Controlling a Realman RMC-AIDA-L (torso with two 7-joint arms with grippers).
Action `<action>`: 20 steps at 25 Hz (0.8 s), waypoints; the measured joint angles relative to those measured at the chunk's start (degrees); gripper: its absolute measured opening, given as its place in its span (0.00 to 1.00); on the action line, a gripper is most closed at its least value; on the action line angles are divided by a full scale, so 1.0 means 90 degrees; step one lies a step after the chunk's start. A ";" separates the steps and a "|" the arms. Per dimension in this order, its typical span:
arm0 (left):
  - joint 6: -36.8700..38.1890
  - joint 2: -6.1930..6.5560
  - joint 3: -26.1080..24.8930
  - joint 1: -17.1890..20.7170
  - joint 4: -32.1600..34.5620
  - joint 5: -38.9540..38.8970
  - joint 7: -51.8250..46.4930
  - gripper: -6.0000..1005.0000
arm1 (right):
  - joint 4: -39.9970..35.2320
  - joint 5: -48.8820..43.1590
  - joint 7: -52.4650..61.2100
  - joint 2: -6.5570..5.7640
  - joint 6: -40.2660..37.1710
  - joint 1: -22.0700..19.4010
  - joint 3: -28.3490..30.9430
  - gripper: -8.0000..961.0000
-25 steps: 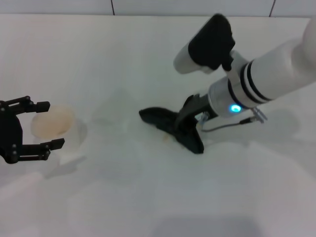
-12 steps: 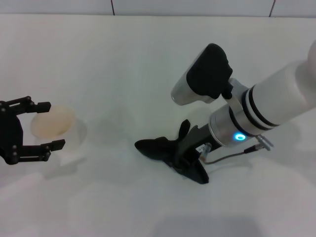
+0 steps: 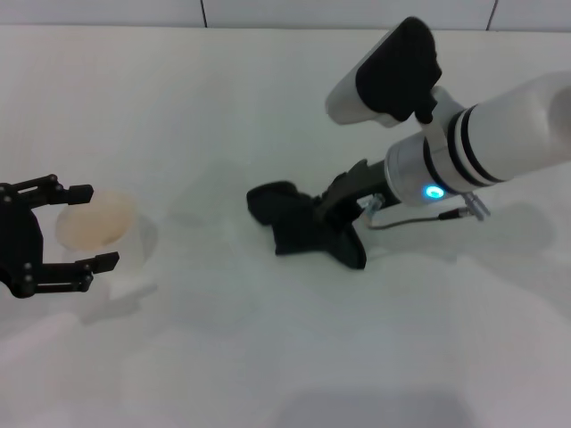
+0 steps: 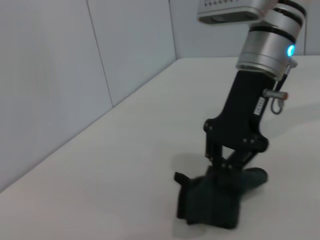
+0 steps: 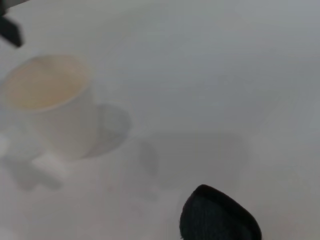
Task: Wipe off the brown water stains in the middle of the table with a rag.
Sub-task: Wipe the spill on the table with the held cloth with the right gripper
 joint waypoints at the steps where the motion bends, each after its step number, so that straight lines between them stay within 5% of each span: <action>1: -0.0005 -0.0003 0.0000 0.0002 0.0000 0.0000 0.0000 0.86 | 0.0046 -0.0038 0.0008 0.0002 0.0081 0.0003 0.0035 0.10; 10: -0.0041 -0.0038 0.0000 0.0014 -0.0010 0.0000 0.0026 0.86 | 0.0473 -0.0109 0.0008 0.0016 0.0568 0.0216 0.0243 0.10; 20: -0.0090 -0.0086 0.0001 -0.0008 -0.0010 0.0002 0.0137 0.86 | 0.0407 0.0554 0.0028 0.0029 0.0602 0.0705 -0.0865 0.10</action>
